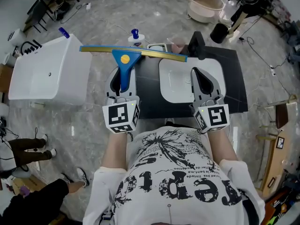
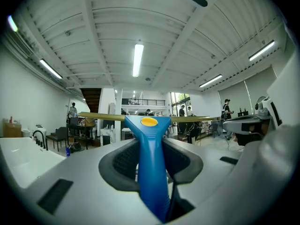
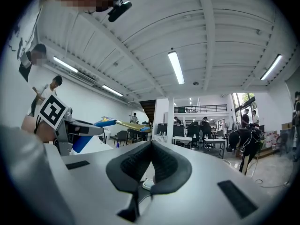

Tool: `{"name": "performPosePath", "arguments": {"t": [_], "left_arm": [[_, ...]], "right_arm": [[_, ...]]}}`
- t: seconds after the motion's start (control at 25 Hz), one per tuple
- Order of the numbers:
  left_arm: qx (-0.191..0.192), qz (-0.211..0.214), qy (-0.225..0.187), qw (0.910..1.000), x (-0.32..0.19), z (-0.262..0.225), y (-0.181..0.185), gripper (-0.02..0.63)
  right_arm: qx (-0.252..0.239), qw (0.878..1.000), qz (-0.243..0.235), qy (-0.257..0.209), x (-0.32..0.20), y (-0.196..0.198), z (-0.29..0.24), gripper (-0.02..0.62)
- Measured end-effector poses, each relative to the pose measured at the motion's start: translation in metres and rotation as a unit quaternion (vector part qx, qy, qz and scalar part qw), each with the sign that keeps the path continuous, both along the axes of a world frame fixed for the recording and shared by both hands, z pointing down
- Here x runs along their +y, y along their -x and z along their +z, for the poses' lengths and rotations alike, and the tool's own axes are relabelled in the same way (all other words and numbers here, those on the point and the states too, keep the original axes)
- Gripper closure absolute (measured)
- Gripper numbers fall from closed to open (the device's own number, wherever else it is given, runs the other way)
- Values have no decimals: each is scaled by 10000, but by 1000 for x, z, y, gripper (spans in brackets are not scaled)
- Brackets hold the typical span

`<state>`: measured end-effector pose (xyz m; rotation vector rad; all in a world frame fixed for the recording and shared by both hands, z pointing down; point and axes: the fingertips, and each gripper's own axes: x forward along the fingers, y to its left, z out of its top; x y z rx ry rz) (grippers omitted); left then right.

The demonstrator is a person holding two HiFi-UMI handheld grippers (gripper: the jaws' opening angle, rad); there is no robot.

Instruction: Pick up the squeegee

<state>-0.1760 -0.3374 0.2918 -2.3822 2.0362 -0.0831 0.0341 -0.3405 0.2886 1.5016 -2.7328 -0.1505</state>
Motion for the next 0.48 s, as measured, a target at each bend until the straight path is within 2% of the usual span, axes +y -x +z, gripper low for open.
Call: {"name": "performPosePath", "arguments": {"t": [0.48], "left_arm": [[27,-14,72,10000,-3,7,-7,463]], "right_arm": [[109,9998,-182,9,-4,1,7,583]]}}
